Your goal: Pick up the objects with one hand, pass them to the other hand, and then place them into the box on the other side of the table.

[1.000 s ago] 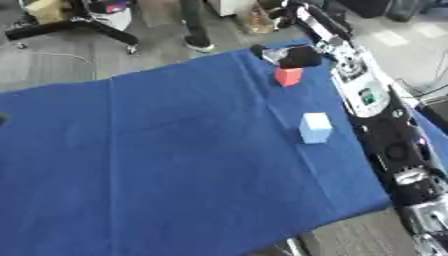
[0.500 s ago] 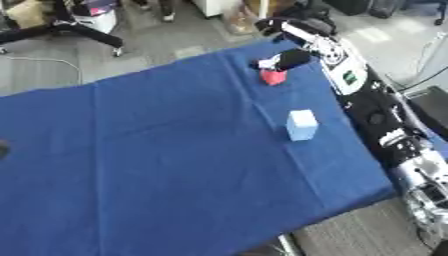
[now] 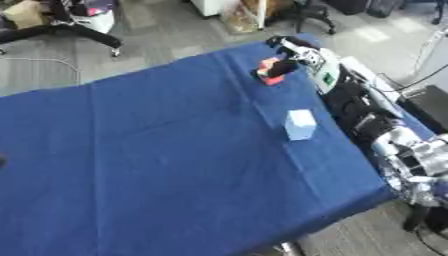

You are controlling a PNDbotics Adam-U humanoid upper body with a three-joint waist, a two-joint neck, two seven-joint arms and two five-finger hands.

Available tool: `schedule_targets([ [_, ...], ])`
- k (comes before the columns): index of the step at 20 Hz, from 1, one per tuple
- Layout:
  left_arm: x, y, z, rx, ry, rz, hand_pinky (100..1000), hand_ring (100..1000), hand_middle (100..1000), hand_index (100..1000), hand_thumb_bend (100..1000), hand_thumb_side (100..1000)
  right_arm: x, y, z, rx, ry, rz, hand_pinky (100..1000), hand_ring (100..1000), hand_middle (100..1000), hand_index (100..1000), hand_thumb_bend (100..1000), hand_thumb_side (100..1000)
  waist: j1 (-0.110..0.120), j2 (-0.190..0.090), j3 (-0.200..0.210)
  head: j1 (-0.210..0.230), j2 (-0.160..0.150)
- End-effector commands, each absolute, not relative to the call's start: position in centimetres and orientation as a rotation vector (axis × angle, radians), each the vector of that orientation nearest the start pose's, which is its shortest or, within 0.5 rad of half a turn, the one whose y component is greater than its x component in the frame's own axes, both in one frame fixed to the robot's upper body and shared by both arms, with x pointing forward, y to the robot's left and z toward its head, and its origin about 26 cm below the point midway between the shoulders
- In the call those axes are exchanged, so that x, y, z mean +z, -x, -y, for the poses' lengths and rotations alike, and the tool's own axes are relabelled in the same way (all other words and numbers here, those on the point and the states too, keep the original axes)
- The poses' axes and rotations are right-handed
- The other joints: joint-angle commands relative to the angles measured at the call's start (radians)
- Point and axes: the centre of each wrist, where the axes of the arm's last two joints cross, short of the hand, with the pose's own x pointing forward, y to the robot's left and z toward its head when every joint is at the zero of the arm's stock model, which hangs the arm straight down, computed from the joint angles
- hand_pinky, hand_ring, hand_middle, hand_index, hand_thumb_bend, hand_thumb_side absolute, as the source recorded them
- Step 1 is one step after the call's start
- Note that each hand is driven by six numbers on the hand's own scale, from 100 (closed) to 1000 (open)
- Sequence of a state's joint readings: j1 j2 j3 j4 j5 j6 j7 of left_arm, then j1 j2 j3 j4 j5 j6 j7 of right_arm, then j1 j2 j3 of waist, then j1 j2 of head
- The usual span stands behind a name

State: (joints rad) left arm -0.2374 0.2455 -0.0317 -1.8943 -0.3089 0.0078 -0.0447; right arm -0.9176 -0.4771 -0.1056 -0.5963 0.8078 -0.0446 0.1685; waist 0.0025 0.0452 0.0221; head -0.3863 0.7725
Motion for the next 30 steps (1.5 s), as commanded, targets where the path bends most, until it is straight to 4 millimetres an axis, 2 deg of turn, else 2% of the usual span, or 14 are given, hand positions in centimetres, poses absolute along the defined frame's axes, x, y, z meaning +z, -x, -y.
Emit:
schedule_targets([
  [1, 15.9, -30.9, -24.7, -0.545, -0.391, 2.102, 769, 567, 581, 776, 802, 431, 13.9, -47.6, 38.2, 0.795, 0.967, 1.207, 829, 883, 887, 937, 506, 420, 0.008, 0.009, 0.009, -0.014, -0.003],
  [5, 16.0, -30.9, -24.5, -0.551, -0.381, 2.109, 769, 567, 581, 776, 802, 431, 12.6, -47.2, 39.1, 0.688, 1.061, 1.129, 814, 858, 861, 928, 500, 402, 0.011, 0.020, 0.029, -0.028, -0.003],
  [10, 16.1, -30.9, -24.5, -0.543, -0.383, 2.109, 768, 565, 580, 776, 799, 431, 11.1, -46.7, 39.9, 0.618, 1.097, 1.081, 788, 815, 816, 899, 484, 368, 0.009, 0.030, 0.037, -0.036, -0.003],
  [16, 16.1, -30.9, -24.3, -0.543, -0.382, 2.111, 767, 564, 579, 776, 797, 432, 10.6, -46.5, 40.2, 0.532, 1.166, 1.097, 736, 716, 630, 761, 362, 233, 0.009, 0.034, 0.038, -0.039, -0.003],
  [17, 16.0, -30.9, -24.3, -0.542, -0.381, 2.111, 767, 564, 579, 776, 797, 431, 10.5, -46.5, 40.2, 0.518, 1.179, 1.105, 722, 690, 577, 707, 318, 181, 0.010, 0.034, 0.038, -0.041, -0.003],
  [20, 16.0, -30.9, -24.3, -0.536, -0.381, 2.109, 767, 564, 579, 775, 796, 432, 10.5, -46.5, 40.0, 0.485, 1.213, 1.135, 704, 654, 510, 633, 281, 130, 0.011, 0.033, 0.038, -0.043, -0.003],
  [22, 16.0, -30.9, -24.3, -0.534, -0.381, 2.108, 767, 564, 579, 775, 796, 432, 10.5, -46.5, 39.9, 0.469, 1.227, 1.154, 698, 641, 493, 615, 275, 115, 0.012, 0.032, 0.038, -0.045, -0.003],
  [24, 16.0, -31.0, -24.3, -0.533, -0.380, 2.109, 766, 564, 579, 775, 797, 430, 10.4, -46.5, 39.9, 0.461, 1.233, 1.167, 697, 639, 493, 616, 307, 128, 0.011, 0.032, 0.039, -0.046, -0.003],
  [26, 15.9, -31.0, -24.3, -0.532, -0.381, 2.108, 766, 563, 579, 775, 797, 431, 10.6, -46.6, 39.8, 0.457, 1.237, 1.185, 692, 632, 480, 600, 292, 100, 0.011, 0.032, 0.040, -0.048, -0.003],
  [30, 15.9, -31.0, -24.3, -0.529, -0.384, 2.108, 766, 563, 579, 774, 798, 430, 11.0, -46.8, 39.6, 0.458, 1.249, 1.221, 682, 617, 453, 563, 284, 100, 0.010, 0.032, 0.041, -0.050, -0.003],
])
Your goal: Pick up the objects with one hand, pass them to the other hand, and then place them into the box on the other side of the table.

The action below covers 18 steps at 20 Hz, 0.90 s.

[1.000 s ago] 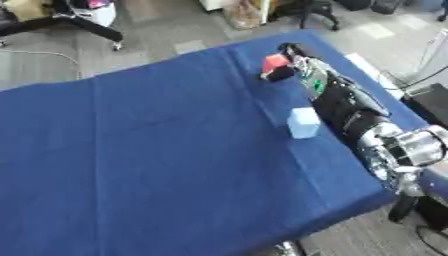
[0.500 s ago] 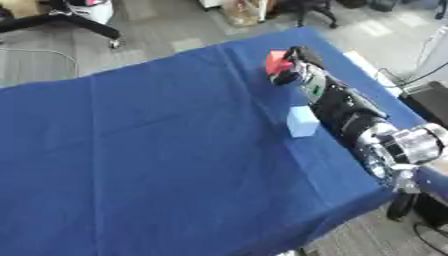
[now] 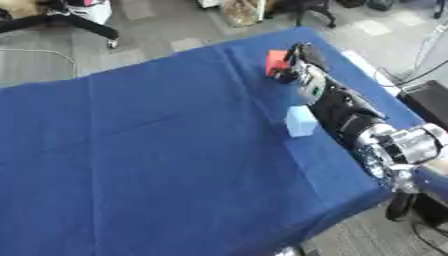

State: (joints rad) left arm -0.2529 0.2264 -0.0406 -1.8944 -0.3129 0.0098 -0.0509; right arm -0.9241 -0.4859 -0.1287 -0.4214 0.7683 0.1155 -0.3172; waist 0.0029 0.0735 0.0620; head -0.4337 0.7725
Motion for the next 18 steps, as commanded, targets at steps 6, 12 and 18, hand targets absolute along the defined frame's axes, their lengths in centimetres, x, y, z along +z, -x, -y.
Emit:
schedule_targets([
  [6, 15.9, -31.0, -24.3, -0.527, -0.386, 2.106, 766, 563, 578, 774, 800, 429, 11.7, -47.0, 39.2, 0.451, 1.272, 1.275, 682, 623, 481, 600, 368, 141, 0.009, 0.003, 0.001, -0.008, -0.003],
  [12, 16.0, -31.0, -24.2, -0.528, -0.384, 2.109, 764, 563, 578, 774, 803, 429, 12.6, -47.3, 39.1, 0.443, 1.243, 1.283, 751, 780, 787, 869, 525, 391, 0.011, 0.009, 0.010, -0.017, -0.003],
  [18, 16.4, -31.0, -24.0, -0.528, -0.382, 2.124, 764, 563, 578, 774, 797, 429, 13.6, -47.1, 40.6, 0.372, 1.295, 1.215, 749, 784, 800, 881, 512, 389, 0.021, 0.032, 0.052, -0.039, -0.003],
])
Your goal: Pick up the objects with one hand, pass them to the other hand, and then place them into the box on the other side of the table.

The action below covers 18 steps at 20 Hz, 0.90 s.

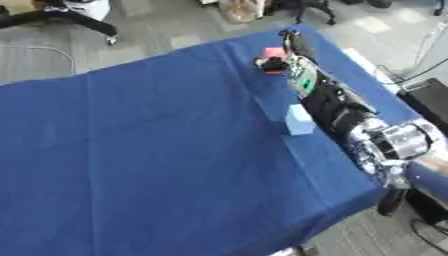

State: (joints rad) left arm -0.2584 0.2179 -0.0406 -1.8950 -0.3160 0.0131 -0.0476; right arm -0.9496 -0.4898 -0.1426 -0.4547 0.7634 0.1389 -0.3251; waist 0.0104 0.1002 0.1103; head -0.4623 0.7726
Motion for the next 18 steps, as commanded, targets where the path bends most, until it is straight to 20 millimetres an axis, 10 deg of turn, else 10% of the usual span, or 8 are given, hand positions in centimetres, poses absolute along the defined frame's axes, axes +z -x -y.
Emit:
schedule_targets([
  [1, 16.5, -31.0, -24.0, -0.526, -0.383, 2.126, 765, 563, 578, 774, 797, 429, 13.7, -47.0, 40.8, 0.359, 1.305, 1.208, 744, 783, 797, 880, 511, 385, 0.016, 0.009, 0.009, -0.014, -0.003],
  [18, 16.8, -31.0, -23.8, -0.529, -0.378, 2.142, 770, 544, 581, 777, 764, 439, 11.9, -45.8, 43.0, 0.220, 1.376, 1.064, 684, 693, 622, 716, 337, 226, 0.025, 0.036, 0.018, -0.047, -0.003],
])
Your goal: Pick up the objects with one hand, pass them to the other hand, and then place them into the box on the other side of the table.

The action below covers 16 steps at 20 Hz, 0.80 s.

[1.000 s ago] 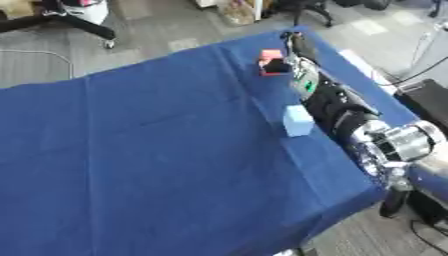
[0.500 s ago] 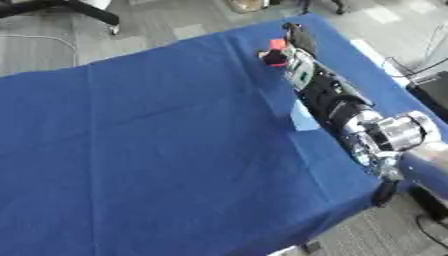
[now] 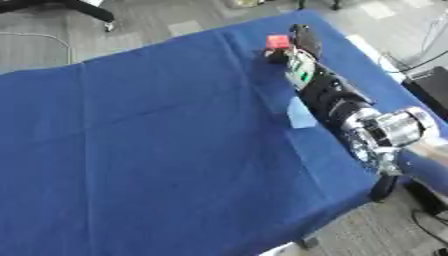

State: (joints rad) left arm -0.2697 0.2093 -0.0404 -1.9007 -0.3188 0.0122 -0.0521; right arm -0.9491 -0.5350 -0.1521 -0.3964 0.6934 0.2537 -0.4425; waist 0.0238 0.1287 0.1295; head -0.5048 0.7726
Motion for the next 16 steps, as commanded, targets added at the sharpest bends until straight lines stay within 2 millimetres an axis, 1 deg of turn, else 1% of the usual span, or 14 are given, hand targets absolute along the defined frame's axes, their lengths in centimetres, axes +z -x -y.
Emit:
schedule_targets([
  [1, 16.8, -31.0, -23.8, -0.529, -0.377, 2.143, 770, 544, 581, 776, 764, 439, 11.8, -45.8, 42.9, 0.216, 1.373, 1.067, 679, 684, 606, 699, 319, 212, 0.012, 0.008, 0.000, -0.005, -0.003],
  [3, 16.8, -31.0, -23.8, -0.528, -0.375, 2.143, 769, 543, 581, 776, 763, 439, 11.8, -45.8, 42.9, 0.207, 1.373, 1.076, 668, 659, 560, 656, 280, 166, 0.013, 0.008, 0.000, -0.007, -0.003],
  [4, 16.8, -31.0, -23.8, -0.527, -0.375, 2.143, 769, 543, 581, 776, 762, 439, 11.8, -45.8, 42.8, 0.202, 1.375, 1.085, 659, 644, 532, 632, 244, 121, 0.014, 0.007, 0.000, -0.008, -0.003],
  [5, 16.8, -31.0, -23.8, -0.526, -0.374, 2.143, 769, 543, 581, 776, 761, 439, 11.9, -45.9, 42.7, 0.195, 1.378, 1.097, 656, 638, 522, 623, 231, 101, 0.014, 0.007, -0.001, -0.009, -0.003],
  [8, 16.6, -31.0, -23.8, -0.525, -0.370, 2.138, 770, 543, 581, 775, 758, 438, 12.8, -46.3, 42.1, 0.176, 1.382, 1.170, 642, 620, 488, 590, 185, 100, 0.012, 0.000, -0.008, -0.009, -0.003],
  [11, 16.3, -31.1, -23.8, -0.525, -0.370, 2.127, 770, 543, 580, 774, 756, 437, 14.3, -46.7, 40.9, 0.169, 1.351, 1.278, 629, 608, 473, 577, 155, 100, 0.007, -0.011, -0.017, -0.004, -0.003],
  [16, 15.5, -31.2, -23.9, -0.544, -0.381, 2.095, 770, 545, 580, 772, 754, 426, 17.5, -47.2, 37.3, 0.178, 1.212, 1.513, 618, 600, 461, 568, 130, 100, -0.006, -0.037, -0.037, 0.014, -0.003],
])
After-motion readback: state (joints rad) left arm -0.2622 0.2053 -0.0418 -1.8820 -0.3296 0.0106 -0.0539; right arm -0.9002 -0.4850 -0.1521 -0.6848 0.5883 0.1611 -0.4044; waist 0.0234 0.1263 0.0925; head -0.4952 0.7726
